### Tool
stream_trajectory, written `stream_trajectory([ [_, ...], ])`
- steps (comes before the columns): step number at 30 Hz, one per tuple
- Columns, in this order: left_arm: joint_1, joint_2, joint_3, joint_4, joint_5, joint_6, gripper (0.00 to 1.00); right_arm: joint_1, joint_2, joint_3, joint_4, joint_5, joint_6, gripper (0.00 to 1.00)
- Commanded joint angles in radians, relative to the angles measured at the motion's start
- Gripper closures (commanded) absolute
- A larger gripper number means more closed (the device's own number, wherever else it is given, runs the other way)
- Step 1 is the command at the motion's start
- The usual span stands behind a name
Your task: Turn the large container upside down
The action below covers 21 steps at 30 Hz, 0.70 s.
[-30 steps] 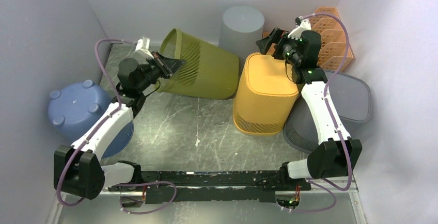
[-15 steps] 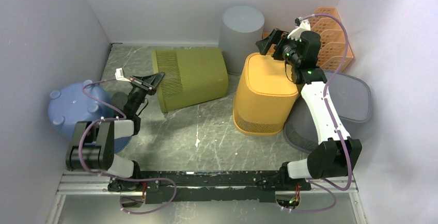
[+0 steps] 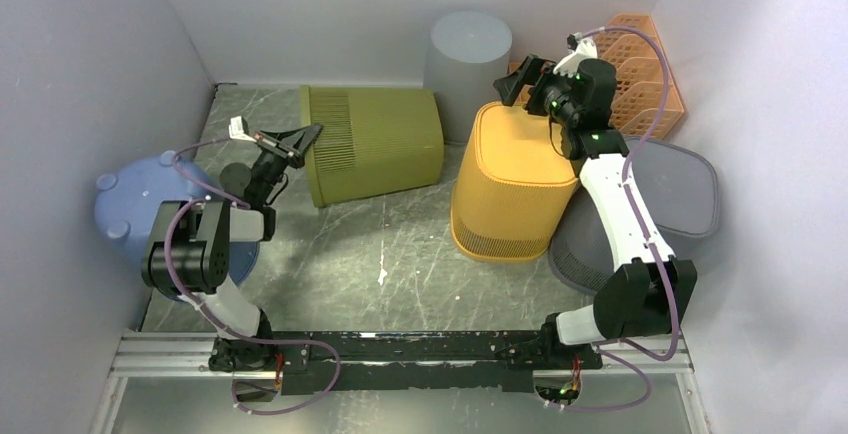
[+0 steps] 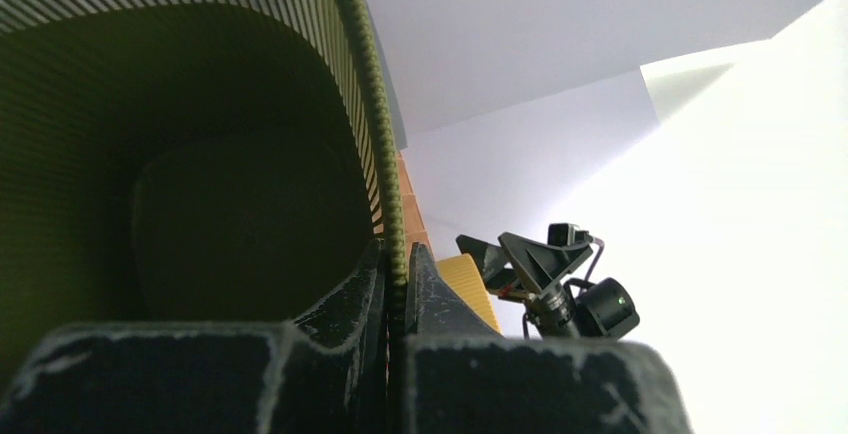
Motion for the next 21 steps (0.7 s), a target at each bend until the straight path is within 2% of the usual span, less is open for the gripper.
stream_trajectory([
  [1, -0.027, 0.067, 0.132, 0.35, 0.053, -0.067, 0.93, 0.006, 0.028, 0.013, 0.021, 0.004, -0.015, 0.0],
  [5, -0.077, 0.164, 0.251, 0.351, 0.055, -0.094, 0.93, 0.006, 0.044, 0.006, 0.036, 0.006, -0.011, 0.0],
  [10, -0.066, 0.253, 0.259, 0.35, 0.077, -0.091, 0.93, 0.007, 0.063, 0.007, 0.042, 0.005, -0.015, 0.0],
  [17, 0.091, 0.281, 0.129, 0.35, 0.182, -0.047, 0.93, 0.008, 0.073, -0.008, 0.054, 0.01, -0.022, 0.0],
  [21, 0.183, 0.301, 0.111, 0.35, 0.264, -0.032, 0.93, 0.007, 0.091, -0.016, 0.076, -0.01, -0.006, 0.0],
])
